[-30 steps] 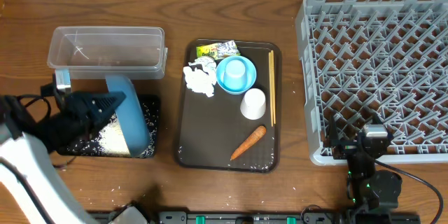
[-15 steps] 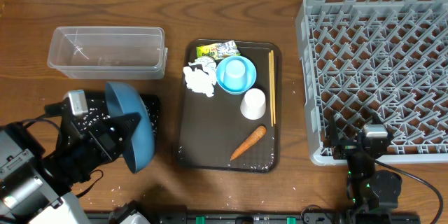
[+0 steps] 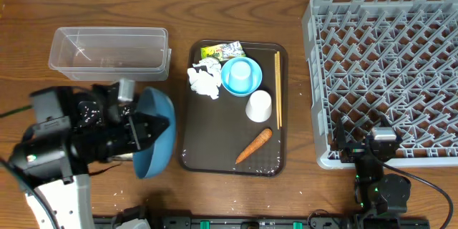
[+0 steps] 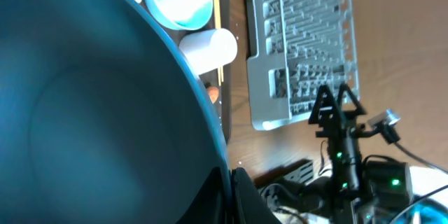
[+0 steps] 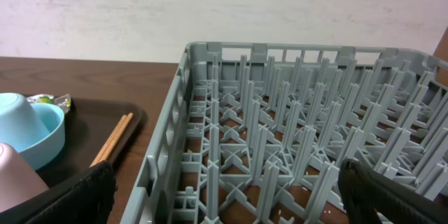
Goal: Sort waste into correct bins and load items into the dishwasher rack
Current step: 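Carry the emptied teal plate back over the middle tray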
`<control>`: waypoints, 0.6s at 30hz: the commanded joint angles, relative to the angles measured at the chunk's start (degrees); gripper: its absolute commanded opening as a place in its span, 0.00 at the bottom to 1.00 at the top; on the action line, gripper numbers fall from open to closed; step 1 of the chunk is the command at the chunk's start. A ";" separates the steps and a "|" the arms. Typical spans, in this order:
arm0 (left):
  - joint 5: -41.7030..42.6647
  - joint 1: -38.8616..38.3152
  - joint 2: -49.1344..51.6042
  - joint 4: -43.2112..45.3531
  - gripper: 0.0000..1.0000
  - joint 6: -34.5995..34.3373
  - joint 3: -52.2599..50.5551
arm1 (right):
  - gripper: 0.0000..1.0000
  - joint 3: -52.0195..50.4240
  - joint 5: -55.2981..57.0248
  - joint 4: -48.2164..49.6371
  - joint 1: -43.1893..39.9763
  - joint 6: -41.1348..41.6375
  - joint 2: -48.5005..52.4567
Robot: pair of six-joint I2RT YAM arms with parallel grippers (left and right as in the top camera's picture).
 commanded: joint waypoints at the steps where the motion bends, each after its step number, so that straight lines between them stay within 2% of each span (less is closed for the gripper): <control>1: -5.57 -6.01 -0.35 2.93 0.06 -8.24 -0.20 | 0.99 -0.15 -0.02 -0.15 -0.22 0.37 -0.33; 5: -11.30 -14.53 -0.31 7.63 0.06 -14.43 -0.20 | 0.99 -0.15 -0.02 -0.15 -0.22 0.37 -0.33; 11: -25.16 -27.36 -0.09 12.50 0.06 -23.80 -0.20 | 0.99 -0.15 -0.02 -0.15 -0.22 0.37 -0.33; 18: -35.06 -39.28 4.07 15.87 0.06 -29.27 -0.20 | 0.99 -0.15 -0.02 -0.15 -0.22 0.37 -0.33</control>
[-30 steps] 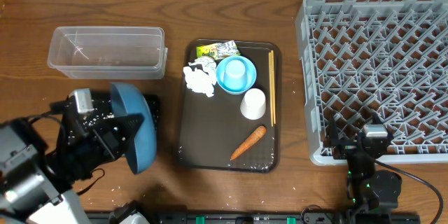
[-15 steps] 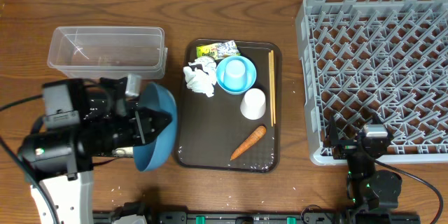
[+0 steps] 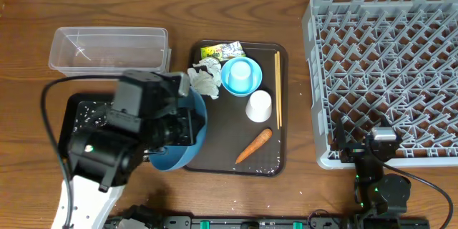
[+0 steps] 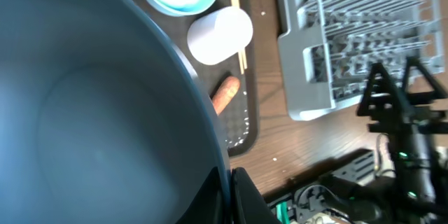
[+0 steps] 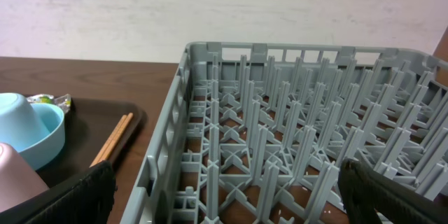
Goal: Sort waste into correct bins and load items into the dishwasher rack
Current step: 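Carry the emptied teal plate back over the middle tray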
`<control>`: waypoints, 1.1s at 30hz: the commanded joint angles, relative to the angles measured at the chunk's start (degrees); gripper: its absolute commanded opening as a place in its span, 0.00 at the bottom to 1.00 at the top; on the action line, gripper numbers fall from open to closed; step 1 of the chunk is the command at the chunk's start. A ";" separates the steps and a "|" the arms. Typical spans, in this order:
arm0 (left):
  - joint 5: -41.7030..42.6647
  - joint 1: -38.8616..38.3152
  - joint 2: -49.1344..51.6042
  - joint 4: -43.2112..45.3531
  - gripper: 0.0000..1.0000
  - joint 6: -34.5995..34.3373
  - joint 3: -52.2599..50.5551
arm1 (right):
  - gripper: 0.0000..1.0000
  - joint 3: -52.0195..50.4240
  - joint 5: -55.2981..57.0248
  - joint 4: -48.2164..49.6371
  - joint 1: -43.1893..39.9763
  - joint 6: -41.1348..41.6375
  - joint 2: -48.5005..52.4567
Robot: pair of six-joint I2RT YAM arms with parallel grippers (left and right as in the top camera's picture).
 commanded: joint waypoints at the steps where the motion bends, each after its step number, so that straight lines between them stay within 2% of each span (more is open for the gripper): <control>1: -7.76 -4.57 3.04 1.33 0.06 -4.28 -0.20 | 0.99 -0.15 -0.02 -0.15 -0.22 0.37 -0.33; 7: -12.17 -9.79 9.86 4.28 0.06 -4.46 -0.20 | 0.99 -0.15 -0.02 -0.15 -0.22 0.37 -0.33; 12: -11.93 -11.56 16.44 6.40 0.06 -7.02 -0.20 | 0.98 -0.15 -0.02 -0.15 -0.22 0.35 -0.33; 20: -12.17 -16.87 26.47 12.24 0.06 -6.99 -0.20 | 0.99 -0.15 -0.02 -0.15 -0.22 0.35 -0.33; 33: -14.23 -17.64 33.59 15.23 0.06 -7.02 -0.20 | 0.99 -0.15 -0.02 -0.15 -0.22 0.37 -0.33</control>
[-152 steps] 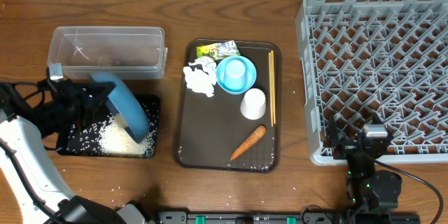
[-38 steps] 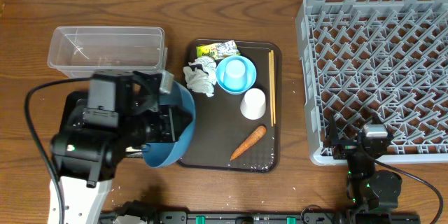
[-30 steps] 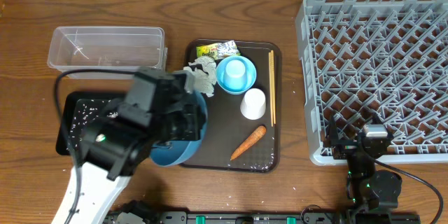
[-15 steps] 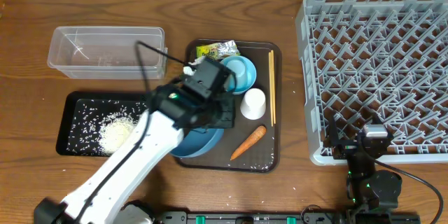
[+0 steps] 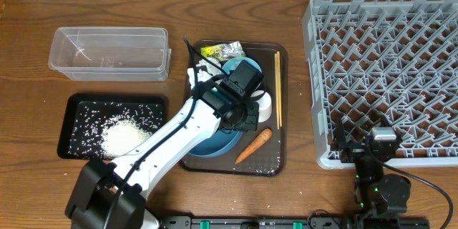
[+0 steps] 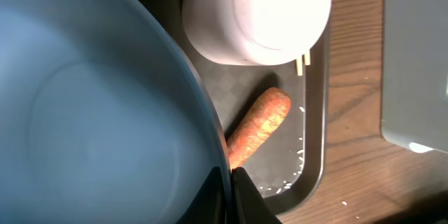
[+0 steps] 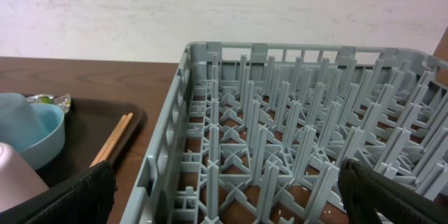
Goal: Sort waste into correct bins and load items into the dishwasher rack
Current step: 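Carry the emptied teal plate back over the middle tray, then lower the teal plate onto the middle tray with the left gripper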
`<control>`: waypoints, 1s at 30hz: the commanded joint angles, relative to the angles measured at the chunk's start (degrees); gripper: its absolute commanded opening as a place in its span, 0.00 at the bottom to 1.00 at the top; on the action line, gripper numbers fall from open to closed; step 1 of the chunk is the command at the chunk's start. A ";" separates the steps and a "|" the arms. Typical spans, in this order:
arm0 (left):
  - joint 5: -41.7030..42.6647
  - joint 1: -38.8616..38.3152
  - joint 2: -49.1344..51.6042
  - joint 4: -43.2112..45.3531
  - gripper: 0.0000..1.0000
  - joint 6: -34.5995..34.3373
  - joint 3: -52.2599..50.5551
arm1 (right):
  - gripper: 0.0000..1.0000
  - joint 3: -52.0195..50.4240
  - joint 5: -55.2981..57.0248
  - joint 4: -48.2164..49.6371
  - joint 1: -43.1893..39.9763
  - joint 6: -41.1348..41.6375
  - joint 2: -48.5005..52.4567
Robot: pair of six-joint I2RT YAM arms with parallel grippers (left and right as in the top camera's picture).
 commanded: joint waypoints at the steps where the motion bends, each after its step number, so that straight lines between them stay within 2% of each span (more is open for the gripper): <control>1: -1.99 0.04 1.14 0.20 0.06 -0.31 -0.20 | 0.99 -0.15 -0.02 -0.15 -0.22 0.37 -0.33; 6: -5.79 0.07 1.40 0.42 0.08 -0.31 -0.20 | 0.99 -0.15 -0.02 -0.15 -0.22 0.37 -0.33; 10: -5.97 0.04 1.40 1.09 0.26 -0.31 -0.20 | 0.99 -0.15 -0.02 -0.13 -0.22 0.37 -0.33; 17: -5.66 0.04 1.27 1.68 0.28 -0.31 -0.13 | 0.99 -0.15 -0.02 -0.15 -0.22 0.37 -0.33; 25: 0.28 -0.72 0.22 0.74 0.30 -0.22 -0.13 | 0.99 -0.15 -0.02 -0.15 -0.22 0.39 -0.33; 27: 0.04 -1.33 0.22 0.13 0.36 0.68 -0.15 | 0.99 -0.15 -0.02 -0.15 -0.22 0.39 -0.33; 30: -0.15 -2.73 0.22 -0.74 0.51 1.70 -0.15 | 0.99 -0.15 -0.02 -0.15 -0.22 0.39 -0.33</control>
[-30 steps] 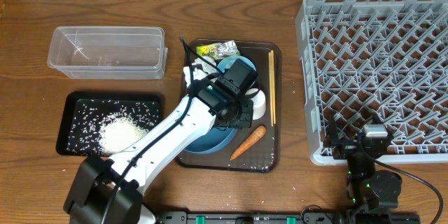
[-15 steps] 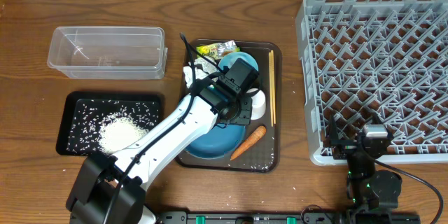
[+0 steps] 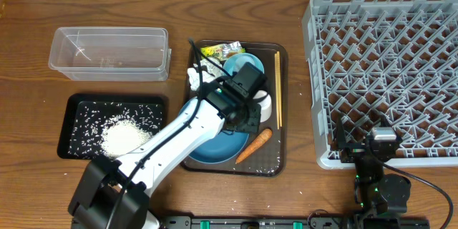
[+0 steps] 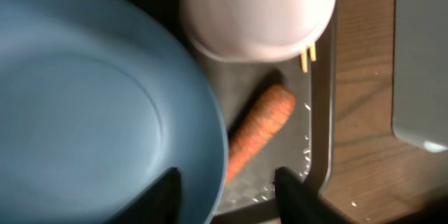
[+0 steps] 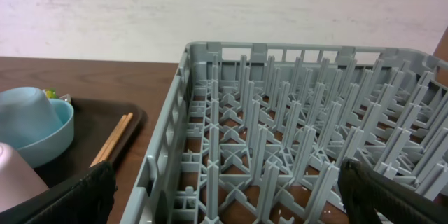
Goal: Sort waste into correct bins and load items into the dishwasher rack
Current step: 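Lower the teal plate onto the middle tray with the left gripper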
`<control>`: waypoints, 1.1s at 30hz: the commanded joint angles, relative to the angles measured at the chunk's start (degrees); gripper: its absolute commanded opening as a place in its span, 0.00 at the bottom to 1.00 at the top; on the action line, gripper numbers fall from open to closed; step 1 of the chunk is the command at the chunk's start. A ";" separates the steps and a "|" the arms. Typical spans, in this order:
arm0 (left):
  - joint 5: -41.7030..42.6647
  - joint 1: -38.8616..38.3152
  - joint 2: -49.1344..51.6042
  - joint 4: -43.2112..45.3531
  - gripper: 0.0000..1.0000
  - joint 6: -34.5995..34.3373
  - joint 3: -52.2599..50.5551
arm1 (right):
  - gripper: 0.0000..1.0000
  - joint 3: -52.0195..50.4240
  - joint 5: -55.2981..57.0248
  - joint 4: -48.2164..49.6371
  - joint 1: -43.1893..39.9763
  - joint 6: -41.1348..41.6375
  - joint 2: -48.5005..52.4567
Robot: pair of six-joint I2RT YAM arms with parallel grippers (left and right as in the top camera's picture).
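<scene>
A large blue bowl point(image 3: 215, 144) lies flat at the front of the brown tray point(image 3: 279, 164). My left gripper point(image 3: 247, 114) hovers over its right rim, open. In the left wrist view one finger point(image 4: 170, 197) is over the bowl point(image 4: 91, 112) and the other stands beside the carrot point(image 4: 260, 131). A white cup point(image 3: 261, 104), a small light-blue bowl holding a cup point(image 3: 243, 68), chopsticks point(image 3: 278, 89), a wrapper point(image 3: 222, 49) and crumpled tissue point(image 3: 195, 76) share the tray. My right gripper point(image 5: 224, 203) is open at the front edge of the grey dishwasher rack point(image 3: 386, 64).
A clear plastic bin point(image 3: 109, 51) stands at the back left. In front of it a black tray point(image 3: 75, 107) holds a heap of rice. The rack takes up the right side. My left arm stretches across the tray's left half.
My left gripper was shut on the blue bowl's rim; now it is open and the bowl rests on the tray. The small light-blue bowl sits slightly farther back. The right arm is unchanged.
My left gripper held the blue bowl tipped on edge over the black tray at the left. Then the bowl was at the brown tray's left edge. Then it was low on the tray, with rice showing in the black tray. Now the bowl is let go.
</scene>
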 commanded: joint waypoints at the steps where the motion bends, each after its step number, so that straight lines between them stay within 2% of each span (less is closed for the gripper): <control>1: 0.39 -1.73 -0.66 -0.83 0.54 1.18 -0.17 | 0.99 -0.15 -0.02 -0.15 -0.22 0.35 -0.33; 4: 0.24 -2.64 -0.55 -0.74 0.60 1.14 -0.20 | 0.99 -0.15 -0.02 -0.15 -0.22 0.35 -0.33; 9: -0.15 -2.80 -0.55 -0.59 0.63 1.14 -0.20 | 0.99 -0.15 -0.02 -0.15 -0.22 0.37 -0.33; 11: -1.66 -2.80 -0.55 -0.61 0.70 1.16 -0.20 | 0.99 -0.15 -0.02 -0.15 -0.22 0.35 -0.33; 15: -5.40 -2.80 -0.52 -0.87 0.74 1.16 -0.20 | 0.99 -0.15 -0.02 -0.15 -0.22 0.37 -0.33; 18: -5.42 -2.80 -0.52 -1.01 0.83 1.16 -0.20 | 0.99 -0.15 -0.02 -0.15 -0.22 0.35 -0.33; 21: -8.52 -2.80 -0.52 -1.92 0.85 1.16 -0.20 | 0.99 -0.15 -0.02 -0.15 -0.22 0.35 -0.33; 26: -18.73 -1.95 -0.52 -6.08 0.89 -0.66 -0.20 | 0.99 -0.15 -0.02 -0.15 -0.22 0.35 -0.33; 33: -18.80 -0.46 -0.52 -9.46 0.91 -1.46 -0.20 | 0.99 -0.15 -0.02 -0.15 -0.22 0.35 -0.33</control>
